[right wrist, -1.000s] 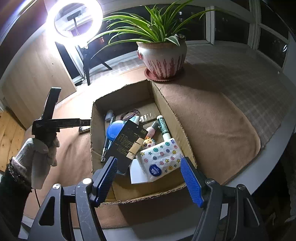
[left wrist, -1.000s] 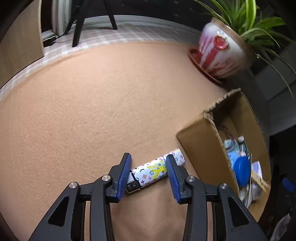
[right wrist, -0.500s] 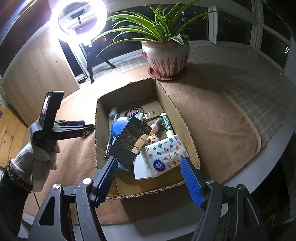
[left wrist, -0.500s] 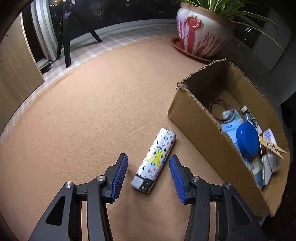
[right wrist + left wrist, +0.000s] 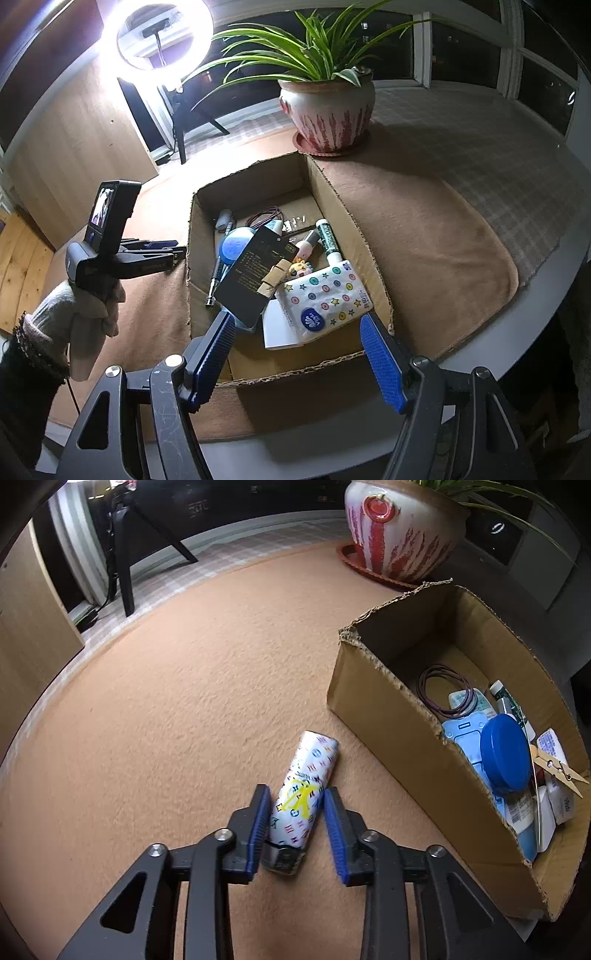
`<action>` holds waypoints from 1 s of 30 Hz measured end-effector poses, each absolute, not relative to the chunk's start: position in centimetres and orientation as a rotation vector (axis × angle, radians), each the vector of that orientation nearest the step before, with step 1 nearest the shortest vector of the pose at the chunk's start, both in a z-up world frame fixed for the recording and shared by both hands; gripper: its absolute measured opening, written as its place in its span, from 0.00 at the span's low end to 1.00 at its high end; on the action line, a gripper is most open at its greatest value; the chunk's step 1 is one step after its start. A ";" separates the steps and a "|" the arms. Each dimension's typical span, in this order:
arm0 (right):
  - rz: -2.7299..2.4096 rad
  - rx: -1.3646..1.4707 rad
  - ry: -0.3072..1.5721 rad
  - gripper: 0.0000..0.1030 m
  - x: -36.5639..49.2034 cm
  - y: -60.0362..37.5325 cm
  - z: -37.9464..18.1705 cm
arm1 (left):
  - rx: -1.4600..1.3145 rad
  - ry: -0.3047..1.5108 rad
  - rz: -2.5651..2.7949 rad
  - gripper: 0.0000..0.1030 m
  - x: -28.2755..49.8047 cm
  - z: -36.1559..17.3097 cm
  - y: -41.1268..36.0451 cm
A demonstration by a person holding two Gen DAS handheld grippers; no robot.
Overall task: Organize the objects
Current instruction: 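Lift the lighter with the left tool and carry it over the box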
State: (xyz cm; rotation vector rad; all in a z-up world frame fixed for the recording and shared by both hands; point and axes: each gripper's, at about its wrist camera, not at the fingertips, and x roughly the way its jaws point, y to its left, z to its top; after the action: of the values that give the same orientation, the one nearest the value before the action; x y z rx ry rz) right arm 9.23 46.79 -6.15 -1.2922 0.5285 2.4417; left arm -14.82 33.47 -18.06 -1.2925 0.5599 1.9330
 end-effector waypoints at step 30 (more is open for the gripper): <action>2.547 -1.293 0.367 0.65 8.0 42.4 -4.8 | -1.193 0.292 1.991 0.24 -8.7 -9.6 28.3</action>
State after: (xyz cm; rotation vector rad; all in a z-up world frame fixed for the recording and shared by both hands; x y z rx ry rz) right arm 8.04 42.37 -4.83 -1.2929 0.3670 2.5471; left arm -8.72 28.34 -9.63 -1.1927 0.2917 1.9912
